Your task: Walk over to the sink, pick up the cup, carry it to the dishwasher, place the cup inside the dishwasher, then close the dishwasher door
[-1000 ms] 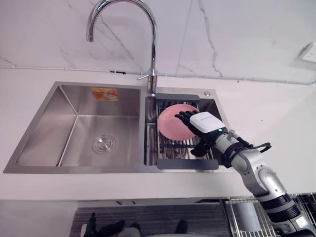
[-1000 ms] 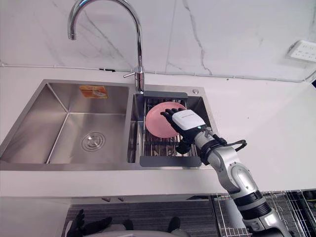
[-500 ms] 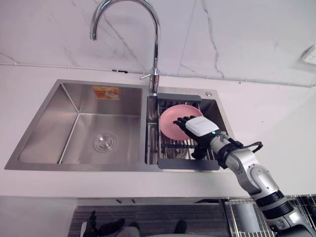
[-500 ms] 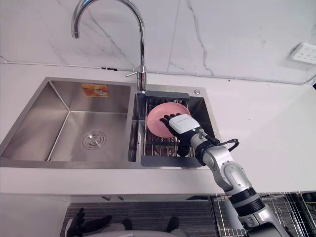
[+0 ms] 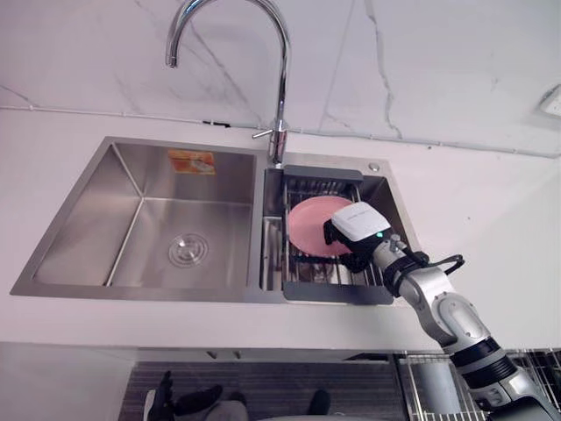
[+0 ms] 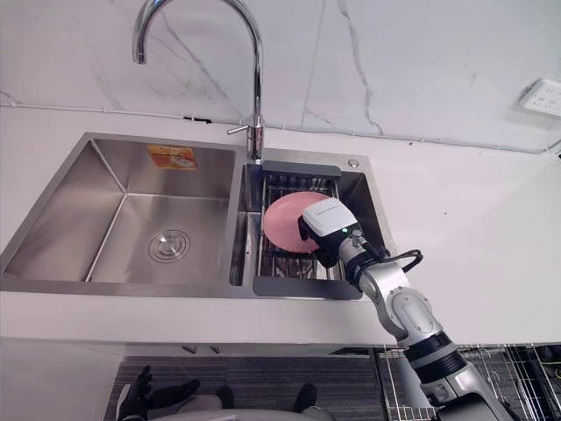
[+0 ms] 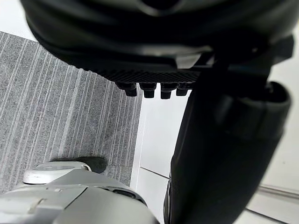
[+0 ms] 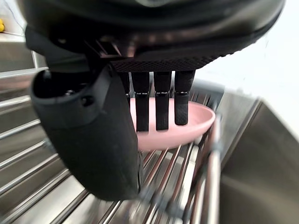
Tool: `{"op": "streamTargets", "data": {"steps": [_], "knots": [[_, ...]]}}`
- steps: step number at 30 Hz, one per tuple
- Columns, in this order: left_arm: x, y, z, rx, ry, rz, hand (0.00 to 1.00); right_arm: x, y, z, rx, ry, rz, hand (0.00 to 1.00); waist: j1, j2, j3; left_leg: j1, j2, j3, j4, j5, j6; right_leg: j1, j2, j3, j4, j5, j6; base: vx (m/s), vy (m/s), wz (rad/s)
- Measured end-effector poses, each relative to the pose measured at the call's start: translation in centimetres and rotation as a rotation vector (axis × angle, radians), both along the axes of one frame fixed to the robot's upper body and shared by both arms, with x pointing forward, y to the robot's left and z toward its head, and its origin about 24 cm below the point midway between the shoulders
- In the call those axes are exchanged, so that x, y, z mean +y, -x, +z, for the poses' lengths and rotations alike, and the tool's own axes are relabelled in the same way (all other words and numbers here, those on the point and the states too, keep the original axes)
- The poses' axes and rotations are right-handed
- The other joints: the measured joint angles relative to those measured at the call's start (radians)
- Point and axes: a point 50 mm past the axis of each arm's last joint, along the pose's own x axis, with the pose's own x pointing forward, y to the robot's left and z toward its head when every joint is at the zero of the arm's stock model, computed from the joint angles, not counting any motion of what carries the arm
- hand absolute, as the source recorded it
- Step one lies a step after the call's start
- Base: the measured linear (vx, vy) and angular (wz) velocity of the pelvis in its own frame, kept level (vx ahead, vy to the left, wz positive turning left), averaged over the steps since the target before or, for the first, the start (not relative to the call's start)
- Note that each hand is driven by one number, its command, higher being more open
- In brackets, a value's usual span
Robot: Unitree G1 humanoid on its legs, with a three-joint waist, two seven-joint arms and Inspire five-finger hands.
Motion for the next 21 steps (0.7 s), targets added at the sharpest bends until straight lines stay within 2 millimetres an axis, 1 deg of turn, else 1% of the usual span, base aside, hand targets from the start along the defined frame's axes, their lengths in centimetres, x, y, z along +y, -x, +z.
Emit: {"op": "streamTargets", "data": {"steps": [6, 8, 21], "knots": [[-0.2, -0.5, 0.3, -0.014, -0.011, -0.026, 1.00, -0.1, 0.0, 1.0, -0.177, -0.031, 0.008, 0.00, 0.006, 0.003, 0.002, -0.001, 0.002, -0.001, 0.000, -0.002, -0.001, 0.000, 0.002, -0.001, 0.000, -0.001, -0.001, 0.00, 0.000, 0.00], [-0.2, -0.5, 0.3, -0.014, -0.011, -0.026, 1.00, -0.2, 0.0, 1.1, -0.203, -0.042, 0.009, 0.00, 0.007, 0.004, 0.003, -0.002, 0.001, -0.002, 0.000, -0.002, -0.001, 0.000, 0.001, -0.003, 0.000, -0.001, 0.000, 0.00, 0.000, 0.00], [-0.4, -0.4, 0.5, -0.019, -0.014, -0.057, 1.00, -0.6, 0.0, 1.3, -0.173, -0.119, 0.013, 0.00, 0.012, 0.008, 0.006, -0.008, 0.000, -0.012, 0.005, -0.003, -0.001, 0.001, 0.001, -0.012, 0.000, -0.003, 0.000, 0.00, 0.000, 0.01]]}}
